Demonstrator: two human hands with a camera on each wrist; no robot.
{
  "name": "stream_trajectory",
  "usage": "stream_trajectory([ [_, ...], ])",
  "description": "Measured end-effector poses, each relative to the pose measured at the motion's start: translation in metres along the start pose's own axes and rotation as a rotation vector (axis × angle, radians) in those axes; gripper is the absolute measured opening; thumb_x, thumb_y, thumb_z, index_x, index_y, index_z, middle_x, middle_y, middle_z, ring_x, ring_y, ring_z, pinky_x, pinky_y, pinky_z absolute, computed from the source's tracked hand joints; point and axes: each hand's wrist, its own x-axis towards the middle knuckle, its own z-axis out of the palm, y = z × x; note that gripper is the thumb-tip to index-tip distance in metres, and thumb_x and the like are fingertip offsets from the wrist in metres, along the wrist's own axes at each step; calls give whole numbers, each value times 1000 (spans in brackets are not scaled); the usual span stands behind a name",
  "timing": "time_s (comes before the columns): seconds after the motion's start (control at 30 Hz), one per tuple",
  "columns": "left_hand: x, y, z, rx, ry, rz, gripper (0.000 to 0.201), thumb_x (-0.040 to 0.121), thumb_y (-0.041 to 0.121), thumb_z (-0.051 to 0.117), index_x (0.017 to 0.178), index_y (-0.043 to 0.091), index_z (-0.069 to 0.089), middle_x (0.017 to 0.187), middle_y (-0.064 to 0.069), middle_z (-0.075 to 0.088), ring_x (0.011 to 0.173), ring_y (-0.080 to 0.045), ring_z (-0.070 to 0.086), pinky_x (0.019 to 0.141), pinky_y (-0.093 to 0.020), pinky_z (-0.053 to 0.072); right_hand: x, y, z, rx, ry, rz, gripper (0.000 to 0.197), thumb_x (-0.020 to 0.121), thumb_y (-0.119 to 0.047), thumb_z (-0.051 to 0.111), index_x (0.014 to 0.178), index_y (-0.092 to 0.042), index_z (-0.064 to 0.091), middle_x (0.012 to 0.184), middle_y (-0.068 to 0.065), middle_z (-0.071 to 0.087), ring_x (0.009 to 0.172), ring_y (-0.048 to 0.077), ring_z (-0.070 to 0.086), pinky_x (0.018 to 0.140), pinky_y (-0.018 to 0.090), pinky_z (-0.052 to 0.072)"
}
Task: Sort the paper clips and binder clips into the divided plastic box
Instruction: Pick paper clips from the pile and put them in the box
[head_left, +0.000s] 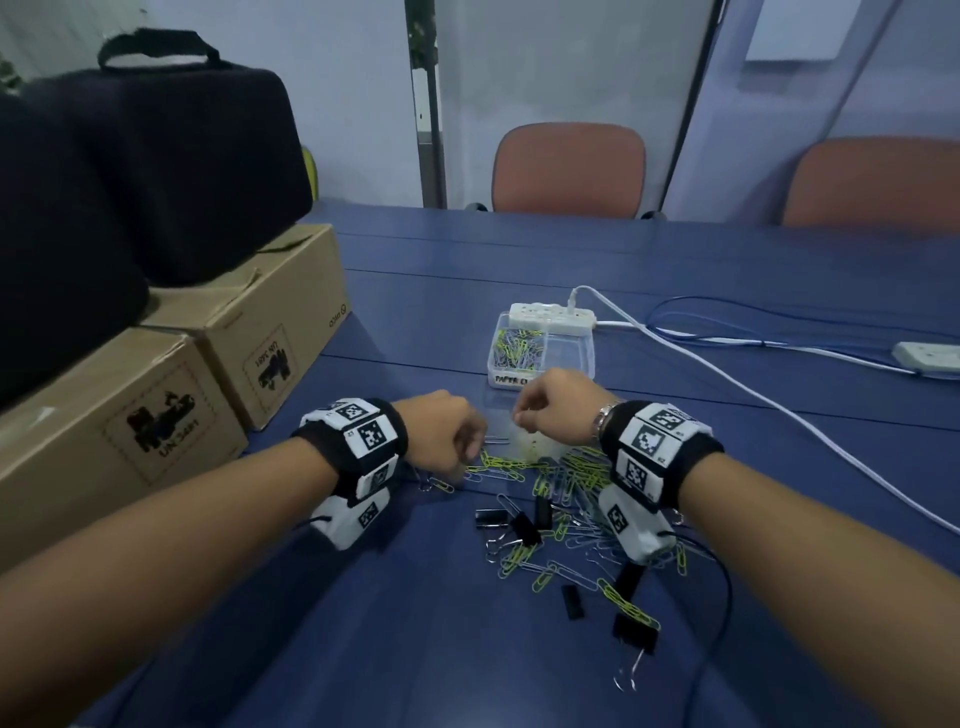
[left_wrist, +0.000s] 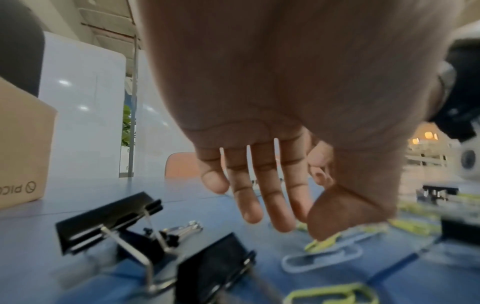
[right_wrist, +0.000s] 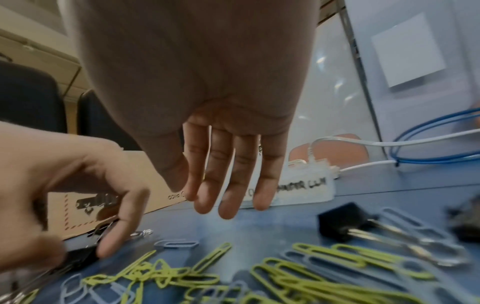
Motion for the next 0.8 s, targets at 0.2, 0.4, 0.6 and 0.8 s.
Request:
stream_trajectory([
  [0.2,11,5,5,73,-31,26,27,63,14,80,87,17,66,81,0,71,73,-20,65,63,-28,53,-23,34,-15,89,34,92,12,90,-21,65,91,-17,77,81,-2,73,64,2,60,57,16,43],
  [0.4,34,13,8,20,139,58,8,75,17,79,81,17,73,66,12,63,61,-3,56,60,-11,42,-42,51,-20,82,66,139,13,91,-24,65,91,-17,77,72,-7,67,64,4,59,57,15,42],
  [0.6,47,32,12,-101,229,45,4,78,17,71,77,20,70,72,10,67,68,-6,62,69,-23,51,-53,71,-31,20,114,268,22,86,-8,58,90,-20,76,81,0,68,83,19,66,70,24,47],
  [0.8,52,49,15,92,92,-203,37,82,49,64,102,19,59,106,-4,64,98,-27,61,83,-33,52,-59,65,-24,-134,-45,291,26,86,-9,52,92,-13,77,97,7,74,93,25,67,76,30,53],
])
